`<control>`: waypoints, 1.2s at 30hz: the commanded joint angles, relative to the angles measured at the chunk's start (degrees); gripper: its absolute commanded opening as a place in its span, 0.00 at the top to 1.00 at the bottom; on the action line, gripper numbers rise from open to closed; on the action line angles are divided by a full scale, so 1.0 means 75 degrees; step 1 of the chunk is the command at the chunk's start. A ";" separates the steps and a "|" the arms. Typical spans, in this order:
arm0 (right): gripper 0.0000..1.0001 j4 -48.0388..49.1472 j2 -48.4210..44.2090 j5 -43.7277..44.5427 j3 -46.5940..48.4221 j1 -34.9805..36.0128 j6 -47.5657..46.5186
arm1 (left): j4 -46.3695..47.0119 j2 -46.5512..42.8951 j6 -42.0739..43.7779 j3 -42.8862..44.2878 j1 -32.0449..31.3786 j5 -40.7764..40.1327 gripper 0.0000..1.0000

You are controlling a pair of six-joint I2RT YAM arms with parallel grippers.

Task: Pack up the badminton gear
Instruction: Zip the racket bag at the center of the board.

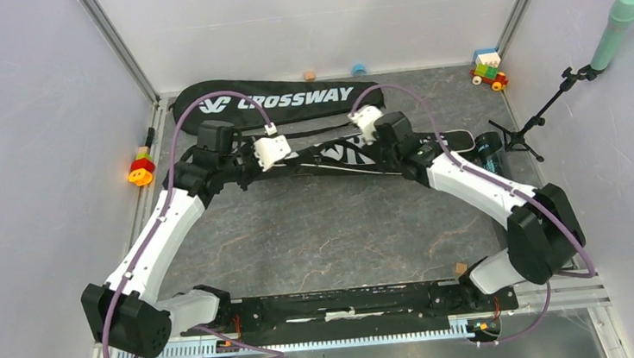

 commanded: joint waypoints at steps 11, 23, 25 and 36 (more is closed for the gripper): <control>1.00 0.0221 -0.0395 -0.1020 -0.0496 -0.1173 -0.0291 | -0.0349 -0.0712 0.0688 -0.0129 0.0257 0.0308 0.98; 0.33 0.2048 0.0143 -0.4321 0.0183 0.0402 0.0607 | -0.0573 -0.0413 0.0682 0.0111 0.0251 0.0548 0.98; 0.33 0.2156 0.0270 -0.4159 0.0257 0.0469 0.0812 | -0.0574 -0.0435 0.0663 0.0105 0.0251 0.0586 0.98; 0.59 0.2844 0.0742 -0.4422 0.0345 0.0588 0.2142 | -0.0568 -0.0403 0.0715 0.0100 0.0251 0.0672 0.98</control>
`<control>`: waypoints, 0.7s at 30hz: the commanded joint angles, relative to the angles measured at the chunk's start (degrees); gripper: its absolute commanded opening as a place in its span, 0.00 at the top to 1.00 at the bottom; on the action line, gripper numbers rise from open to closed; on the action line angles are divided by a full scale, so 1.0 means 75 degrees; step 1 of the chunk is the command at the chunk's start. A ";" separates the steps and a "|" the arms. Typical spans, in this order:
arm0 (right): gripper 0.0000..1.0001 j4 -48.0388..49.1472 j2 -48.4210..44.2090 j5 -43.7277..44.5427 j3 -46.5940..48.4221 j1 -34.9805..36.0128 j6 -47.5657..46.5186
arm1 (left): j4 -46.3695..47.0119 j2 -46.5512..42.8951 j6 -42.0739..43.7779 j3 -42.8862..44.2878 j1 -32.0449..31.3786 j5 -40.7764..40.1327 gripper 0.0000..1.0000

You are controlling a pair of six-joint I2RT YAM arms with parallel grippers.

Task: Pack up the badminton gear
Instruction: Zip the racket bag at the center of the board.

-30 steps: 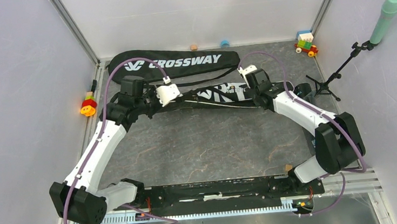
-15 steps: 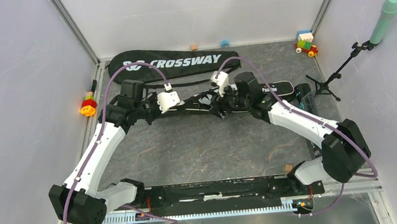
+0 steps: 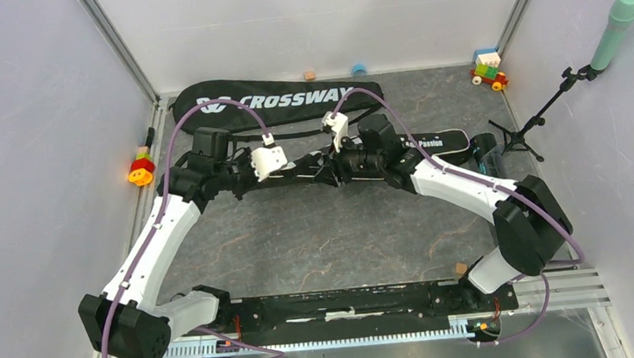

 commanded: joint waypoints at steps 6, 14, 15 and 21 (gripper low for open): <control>1.00 0.0855 0.0072 -0.0280 0.0266 0.0055 0.0875 | 0.0191 -0.0037 0.0527 0.0102 0.0015 0.0260 0.73; 1.00 0.1116 0.0065 -0.0817 0.0203 0.0125 0.1041 | 0.0194 0.0335 0.0727 0.0096 -0.0020 0.1297 0.00; 1.00 0.1118 0.0066 -0.0873 0.0189 0.0142 0.0996 | 0.0223 0.0537 0.0687 0.0195 -0.0020 0.1320 0.00; 1.00 0.1386 -0.0033 -0.0930 0.0012 0.0155 0.1068 | -0.0150 0.1499 0.0949 0.0716 -0.0081 0.1534 0.00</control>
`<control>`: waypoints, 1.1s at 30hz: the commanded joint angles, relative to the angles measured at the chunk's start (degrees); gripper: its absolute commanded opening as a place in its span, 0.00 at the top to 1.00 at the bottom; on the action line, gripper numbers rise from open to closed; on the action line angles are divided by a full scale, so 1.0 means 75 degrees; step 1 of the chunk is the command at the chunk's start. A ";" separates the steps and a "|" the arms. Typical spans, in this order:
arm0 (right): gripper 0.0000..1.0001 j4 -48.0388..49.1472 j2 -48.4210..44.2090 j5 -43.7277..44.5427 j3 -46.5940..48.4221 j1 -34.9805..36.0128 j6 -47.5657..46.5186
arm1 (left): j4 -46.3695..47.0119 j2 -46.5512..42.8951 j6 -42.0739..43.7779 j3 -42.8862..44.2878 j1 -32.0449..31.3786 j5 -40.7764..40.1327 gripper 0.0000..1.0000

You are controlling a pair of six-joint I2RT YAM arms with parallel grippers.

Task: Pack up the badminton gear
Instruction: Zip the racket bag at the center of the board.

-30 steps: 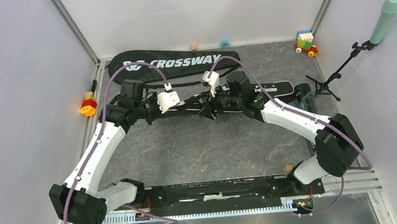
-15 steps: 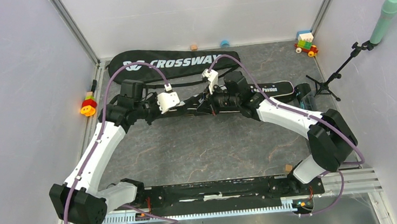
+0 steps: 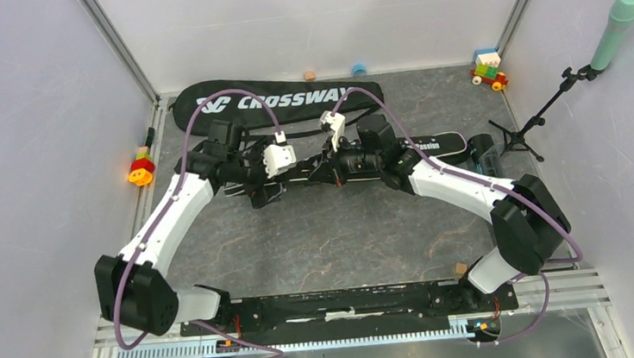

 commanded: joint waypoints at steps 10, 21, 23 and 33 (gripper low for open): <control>1.00 -0.1422 -0.0409 0.2881 0.0259 0.0059 -0.0530 | -0.0161 0.0138 0.0585 0.0463 -0.0152 -0.0176 0.98; 1.00 -0.3696 -0.0569 0.6262 -0.0317 -0.1082 -0.1374 | 0.0557 -0.1010 0.0956 -0.0511 -0.0135 -0.1687 0.98; 1.00 -0.3763 -0.0498 0.6905 -0.0338 -0.1491 -0.1444 | 0.0487 -0.1089 0.1064 -0.0524 -0.0141 -0.1780 0.98; 1.00 -0.3336 0.0454 0.9384 0.0300 -0.3115 -0.2522 | -0.0172 -0.1123 0.1394 -0.0074 0.0363 -0.2033 0.98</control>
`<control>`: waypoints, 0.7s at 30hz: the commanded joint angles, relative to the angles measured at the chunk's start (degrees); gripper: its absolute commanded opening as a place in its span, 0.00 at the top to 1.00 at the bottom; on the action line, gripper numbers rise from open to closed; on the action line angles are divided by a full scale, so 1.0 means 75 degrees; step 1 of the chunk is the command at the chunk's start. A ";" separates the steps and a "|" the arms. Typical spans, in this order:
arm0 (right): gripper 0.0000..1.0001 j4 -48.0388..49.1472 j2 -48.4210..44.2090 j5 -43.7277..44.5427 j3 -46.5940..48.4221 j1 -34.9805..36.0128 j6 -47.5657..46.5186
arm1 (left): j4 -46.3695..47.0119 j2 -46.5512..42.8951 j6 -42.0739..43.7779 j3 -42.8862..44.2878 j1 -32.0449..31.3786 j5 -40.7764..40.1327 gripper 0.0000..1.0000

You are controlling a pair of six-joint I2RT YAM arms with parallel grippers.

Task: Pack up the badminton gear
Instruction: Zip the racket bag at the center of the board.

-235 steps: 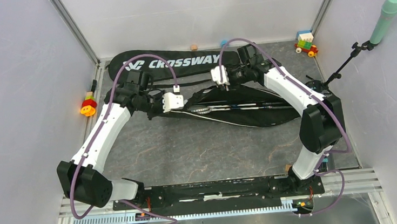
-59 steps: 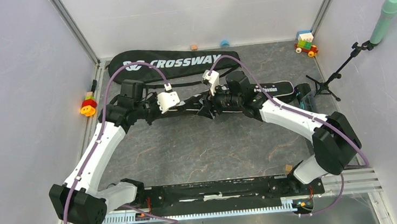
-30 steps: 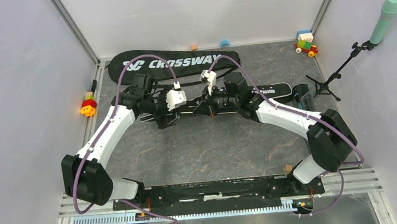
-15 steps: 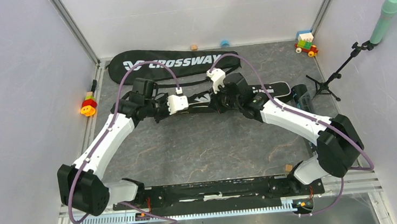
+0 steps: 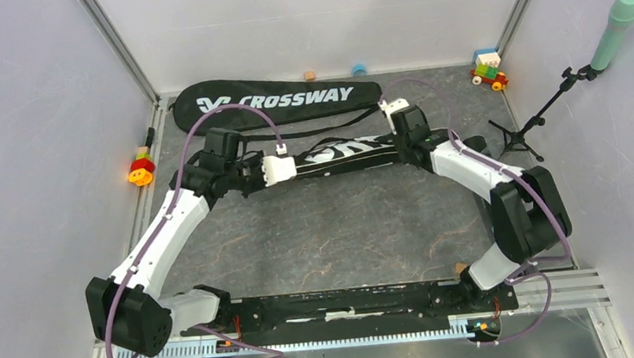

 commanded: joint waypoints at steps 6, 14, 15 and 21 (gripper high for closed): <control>1.00 0.0330 0.0988 0.2085 0.0596 -0.1886 -0.1026 | -0.1468 -0.0305 0.0959 0.0891 0.1422 -0.0849 0.98; 1.00 0.2081 0.2568 0.0822 0.1637 -0.2949 -0.2001 | -0.3494 0.0582 0.2269 0.1734 0.2120 0.0594 0.98; 1.00 0.2233 0.2770 0.0707 0.1771 -0.3033 -0.2197 | -0.3745 0.0743 0.2391 0.1935 0.2177 0.0804 0.98; 1.00 0.1076 0.4467 -0.2320 0.3798 -0.3784 -0.2093 | -0.4791 0.1449 0.3107 0.2596 0.2563 0.1821 0.98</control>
